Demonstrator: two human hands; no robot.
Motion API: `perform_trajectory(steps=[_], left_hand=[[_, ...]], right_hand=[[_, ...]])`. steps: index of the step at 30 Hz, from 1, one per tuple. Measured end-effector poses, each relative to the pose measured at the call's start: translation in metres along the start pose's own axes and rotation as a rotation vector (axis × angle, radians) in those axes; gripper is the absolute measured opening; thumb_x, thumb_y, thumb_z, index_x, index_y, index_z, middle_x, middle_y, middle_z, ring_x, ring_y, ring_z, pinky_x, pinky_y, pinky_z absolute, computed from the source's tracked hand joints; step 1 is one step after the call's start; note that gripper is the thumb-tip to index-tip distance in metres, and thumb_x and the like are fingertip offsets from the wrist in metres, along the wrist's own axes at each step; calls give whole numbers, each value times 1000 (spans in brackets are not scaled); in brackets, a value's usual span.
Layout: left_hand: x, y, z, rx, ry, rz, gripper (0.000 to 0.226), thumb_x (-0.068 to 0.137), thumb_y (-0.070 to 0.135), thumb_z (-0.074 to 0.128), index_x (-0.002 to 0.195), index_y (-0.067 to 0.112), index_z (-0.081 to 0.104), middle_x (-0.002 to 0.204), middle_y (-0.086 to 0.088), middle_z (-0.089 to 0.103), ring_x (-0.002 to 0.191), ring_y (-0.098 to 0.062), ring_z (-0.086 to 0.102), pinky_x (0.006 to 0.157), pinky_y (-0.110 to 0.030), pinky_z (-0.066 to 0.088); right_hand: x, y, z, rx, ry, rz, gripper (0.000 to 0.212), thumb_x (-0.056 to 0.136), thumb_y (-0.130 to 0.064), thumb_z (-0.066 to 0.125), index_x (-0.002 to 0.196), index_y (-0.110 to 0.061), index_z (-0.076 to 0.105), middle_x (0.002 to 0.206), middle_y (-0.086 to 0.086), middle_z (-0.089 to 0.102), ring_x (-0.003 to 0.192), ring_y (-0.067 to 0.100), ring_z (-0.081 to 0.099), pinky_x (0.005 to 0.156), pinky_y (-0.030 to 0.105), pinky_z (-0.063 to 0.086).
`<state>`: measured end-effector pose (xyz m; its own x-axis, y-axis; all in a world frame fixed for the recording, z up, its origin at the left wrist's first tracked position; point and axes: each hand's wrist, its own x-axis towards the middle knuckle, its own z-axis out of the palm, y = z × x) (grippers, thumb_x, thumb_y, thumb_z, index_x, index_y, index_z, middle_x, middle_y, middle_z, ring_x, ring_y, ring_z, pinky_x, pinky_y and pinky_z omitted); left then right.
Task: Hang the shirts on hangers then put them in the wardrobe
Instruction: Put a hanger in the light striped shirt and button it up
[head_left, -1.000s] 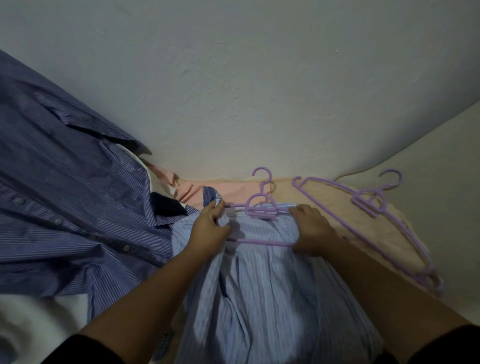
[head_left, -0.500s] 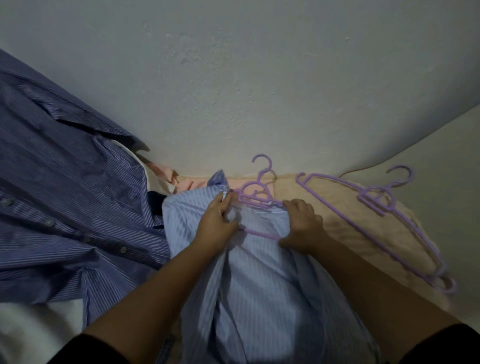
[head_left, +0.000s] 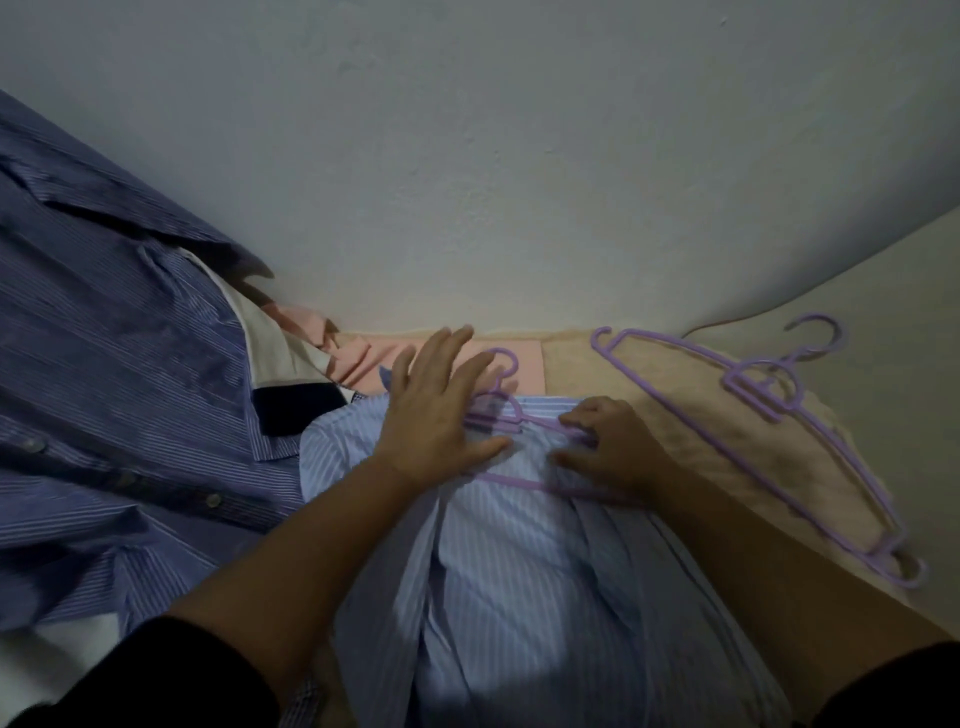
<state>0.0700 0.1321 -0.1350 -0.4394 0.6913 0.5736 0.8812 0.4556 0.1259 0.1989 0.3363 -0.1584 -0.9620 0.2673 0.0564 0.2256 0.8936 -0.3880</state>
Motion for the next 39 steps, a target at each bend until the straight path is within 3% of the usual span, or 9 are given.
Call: perform_trajectory(steps=[3, 5, 8, 11, 13, 17, 27, 31, 39], left_hand=[[34, 0, -4, 101, -336, 79, 97, 69, 74, 61, 144, 18, 37, 151, -8, 37, 142, -28, 27, 115, -40, 5], [51, -3, -3, 194, -621, 66, 106, 69, 78, 59, 150, 19, 25, 155, -3, 30, 142, -24, 24, 115, -39, 8], [50, -19, 5, 282, -945, 18, 120, 56, 82, 65, 150, 24, 19, 151, -4, 36, 135, -27, 33, 110, -45, 20], [26, -38, 14, 228, -1083, -49, 125, 48, 80, 71, 148, 29, 16, 149, -3, 39, 133, -28, 38, 108, -51, 24], [12, -44, 17, 220, -1063, -48, 128, 52, 79, 71, 151, 28, 9, 155, 1, 28, 138, -27, 33, 109, -53, 23], [-3, -44, 17, 209, -970, -52, 123, 63, 77, 65, 154, 24, 1, 160, 4, 14, 144, -24, 22, 113, -52, 15], [-9, -60, 11, 109, -770, -55, 140, 36, 103, 26, 152, 24, 23, 153, 7, 33, 135, -20, 35, 105, -38, 30], [-3, -58, 10, 117, -688, -47, 114, 59, 84, 60, 150, 23, 29, 144, 4, 42, 127, -21, 42, 98, -34, 36], [15, -49, -3, 159, -700, 0, 98, 69, 67, 68, 150, 27, 29, 146, 3, 39, 129, -20, 37, 107, -34, 31]], right_hand=[[11, 8, -2, 2, 118, 52, 52, 68, -52, 60, 98, -11, 75, 103, 16, 68, 94, 33, 63, 84, 36, 47], [15, 10, -2, 2, 147, 117, 39, 69, -39, 64, 96, -14, 76, 109, 20, 66, 97, 35, 62, 87, 37, 46], [19, 15, 3, 30, 9, 226, 33, 73, -32, 59, 100, -20, 75, 126, 16, 58, 116, 32, 53, 99, 35, 41], [16, 22, 11, 26, -150, 240, 42, 75, -29, 47, 107, -23, 72, 124, 8, 61, 122, 25, 49, 101, 27, 35], [15, 25, 12, 17, -110, 239, 34, 82, -13, 52, 109, -20, 72, 116, 8, 65, 113, 26, 54, 96, 27, 38], [16, 24, 9, 33, -92, 201, 47, 78, -22, 41, 115, -12, 68, 114, 18, 63, 109, 32, 56, 91, 28, 36], [10, 41, -23, 149, 190, 225, 51, 63, -9, 39, 100, -3, 73, 101, 22, 64, 99, 35, 60, 79, 13, 29], [9, 40, -41, 161, 282, 219, 33, 77, -1, 46, 97, 1, 73, 95, 25, 60, 90, 32, 59, 76, 17, 31], [6, 36, -56, 173, 392, 153, 38, 70, -7, 42, 89, 6, 72, 83, 19, 57, 82, 21, 51, 71, 16, 30]])
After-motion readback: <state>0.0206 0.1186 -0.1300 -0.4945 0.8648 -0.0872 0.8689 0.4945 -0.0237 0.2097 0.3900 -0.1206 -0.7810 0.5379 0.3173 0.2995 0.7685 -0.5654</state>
